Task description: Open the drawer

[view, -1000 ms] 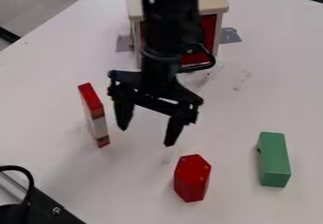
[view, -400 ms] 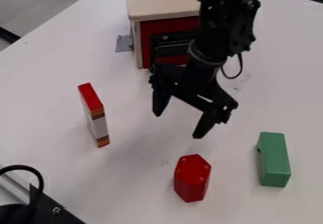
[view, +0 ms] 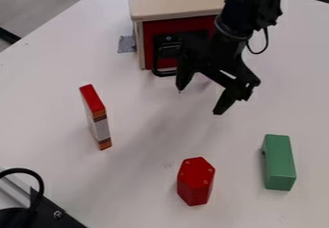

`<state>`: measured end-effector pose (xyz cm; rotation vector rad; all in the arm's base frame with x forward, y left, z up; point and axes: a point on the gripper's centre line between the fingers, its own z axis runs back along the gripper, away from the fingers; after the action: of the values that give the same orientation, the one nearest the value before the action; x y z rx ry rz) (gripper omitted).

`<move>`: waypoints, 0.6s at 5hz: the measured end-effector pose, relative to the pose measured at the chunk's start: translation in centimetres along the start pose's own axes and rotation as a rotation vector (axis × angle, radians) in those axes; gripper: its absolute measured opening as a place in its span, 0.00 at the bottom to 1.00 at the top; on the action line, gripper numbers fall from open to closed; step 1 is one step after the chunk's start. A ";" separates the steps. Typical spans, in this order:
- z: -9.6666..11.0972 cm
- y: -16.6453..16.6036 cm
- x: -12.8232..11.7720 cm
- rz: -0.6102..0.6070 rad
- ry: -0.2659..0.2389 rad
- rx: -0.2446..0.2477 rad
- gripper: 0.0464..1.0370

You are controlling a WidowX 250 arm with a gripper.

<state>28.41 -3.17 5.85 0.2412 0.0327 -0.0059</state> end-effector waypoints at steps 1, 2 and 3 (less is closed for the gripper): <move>-1.5 1.2 1.6 -0.020 0.009 -0.008 0.96; -2.9 2.1 2.7 -0.072 -0.010 0.002 0.96; -3.5 2.3 3.5 -0.106 -0.014 0.004 0.96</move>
<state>31.86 -0.08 2.86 0.2430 0.0315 -0.1127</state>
